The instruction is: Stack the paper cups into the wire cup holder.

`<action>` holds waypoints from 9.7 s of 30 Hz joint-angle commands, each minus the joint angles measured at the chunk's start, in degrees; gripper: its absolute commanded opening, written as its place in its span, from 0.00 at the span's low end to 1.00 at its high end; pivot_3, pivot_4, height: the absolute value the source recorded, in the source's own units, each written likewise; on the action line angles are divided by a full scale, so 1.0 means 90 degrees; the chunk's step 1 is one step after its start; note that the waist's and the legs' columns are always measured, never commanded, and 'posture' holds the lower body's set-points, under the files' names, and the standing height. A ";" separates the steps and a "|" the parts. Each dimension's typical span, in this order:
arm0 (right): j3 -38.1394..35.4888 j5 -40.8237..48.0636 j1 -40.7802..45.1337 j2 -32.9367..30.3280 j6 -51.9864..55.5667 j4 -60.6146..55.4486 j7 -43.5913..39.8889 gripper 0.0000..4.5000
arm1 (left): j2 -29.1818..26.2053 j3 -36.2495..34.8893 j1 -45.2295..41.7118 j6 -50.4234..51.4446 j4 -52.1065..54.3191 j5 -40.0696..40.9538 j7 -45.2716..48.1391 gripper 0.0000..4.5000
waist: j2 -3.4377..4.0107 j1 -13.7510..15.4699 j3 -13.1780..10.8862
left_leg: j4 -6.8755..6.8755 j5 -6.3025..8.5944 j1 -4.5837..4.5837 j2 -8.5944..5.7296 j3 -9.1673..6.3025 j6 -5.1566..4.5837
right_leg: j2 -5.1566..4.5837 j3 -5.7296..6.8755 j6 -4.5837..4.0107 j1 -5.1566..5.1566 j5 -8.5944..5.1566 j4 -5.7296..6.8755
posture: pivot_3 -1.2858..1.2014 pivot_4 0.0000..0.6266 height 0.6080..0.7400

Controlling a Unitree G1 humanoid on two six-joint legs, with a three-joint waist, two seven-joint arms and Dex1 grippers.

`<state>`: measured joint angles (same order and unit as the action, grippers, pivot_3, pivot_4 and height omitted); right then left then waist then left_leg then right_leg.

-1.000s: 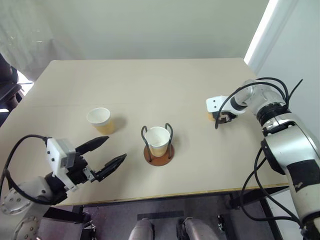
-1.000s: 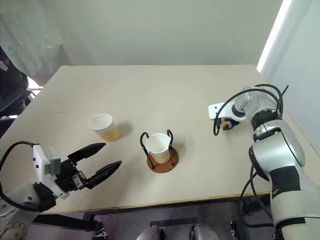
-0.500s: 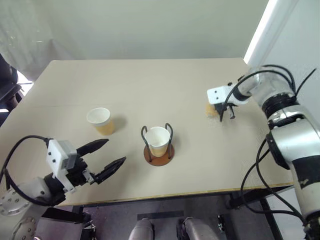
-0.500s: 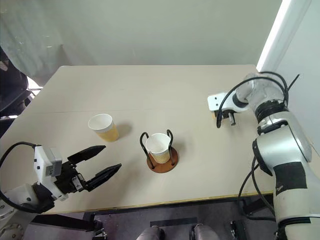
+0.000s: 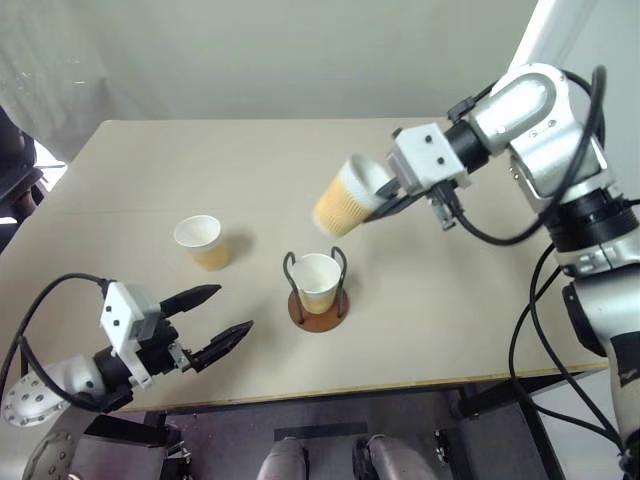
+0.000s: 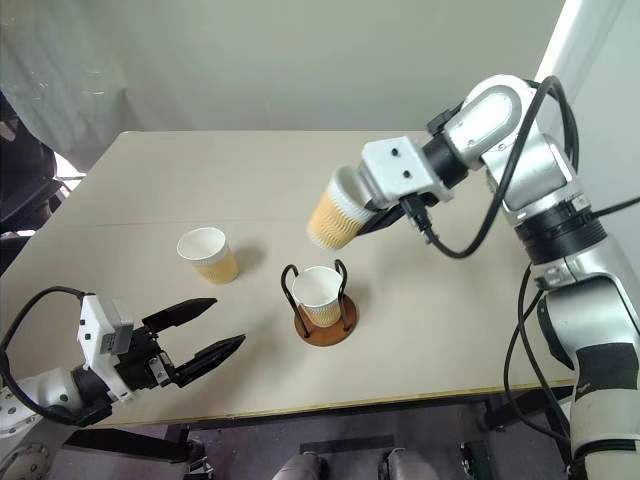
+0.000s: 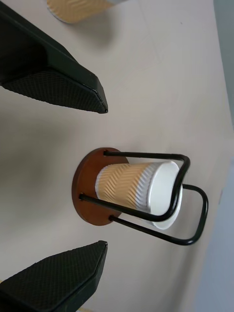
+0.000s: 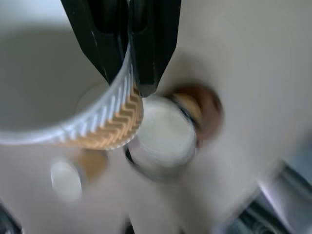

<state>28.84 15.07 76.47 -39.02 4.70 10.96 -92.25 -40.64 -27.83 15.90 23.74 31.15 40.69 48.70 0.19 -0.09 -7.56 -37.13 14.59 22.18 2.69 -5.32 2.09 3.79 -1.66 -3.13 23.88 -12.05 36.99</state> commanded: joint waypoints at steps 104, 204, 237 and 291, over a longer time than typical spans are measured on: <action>-0.0828 0.0107 0.0174 0.0178 -0.0200 0.0362 -0.0028 0.99 | -0.3837 0.0455 -0.3171 0.0191 -0.3348 -0.0340 0.2621 1.00 | -0.0018 0.0049 0.0010 | 0.0009 -0.0005 0.0002 -0.0003 -0.0004 -0.0001 | 0.0000 -0.0005 -0.0024 0.0018 -0.0007 0.0010 | 0.52 0.24 1.00; -0.1970 0.0436 -0.1807 -0.0263 0.2929 -0.1725 0.1786 1.00 | -0.1040 0.4872 -0.9440 -0.5043 -1.0842 -0.5604 0.4672 0.01 | -0.0024 0.0088 0.0014 | -0.0130 -0.0028 0.0187 -0.0017 -0.0007 -0.0074 | -0.0007 -0.0009 0.0128 0.0119 0.0065 -0.0008 | 0.52 0.24 1.00; -0.3113 0.0738 -0.3248 -0.1589 0.3449 -0.3410 0.2824 1.00 | -0.1534 1.1169 -1.2512 -0.3354 -0.7136 0.0827 0.4866 0.01 | -0.0010 0.0194 0.0005 | -0.0220 -0.0017 0.0206 -0.0028 0.0005 -0.0117 | -0.0017 -0.0033 0.0200 0.0091 0.0098 -0.0011 | 0.52 0.24 1.00; -0.3085 0.1131 -0.3304 -0.1600 0.3914 -0.3955 0.3444 1.00 | -0.1320 1.2025 -1.2232 -0.3786 -0.6944 0.0959 0.4866 0.01 | 0.0006 0.0204 -0.0004 | -0.0227 0.0024 0.0220 -0.0110 0.0032 -0.0197 | -0.0106 -0.0050 0.0291 0.0081 0.0051 -0.0028 | 0.52 0.24 1.00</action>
<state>3.30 24.61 46.12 -52.61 40.35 -23.14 -61.71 -52.60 80.98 -93.72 -9.17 -30.62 49.51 90.42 0.25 1.75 -7.60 -39.17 14.81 24.16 1.69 -5.02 0.32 2.85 -2.10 -0.52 24.61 -11.59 36.73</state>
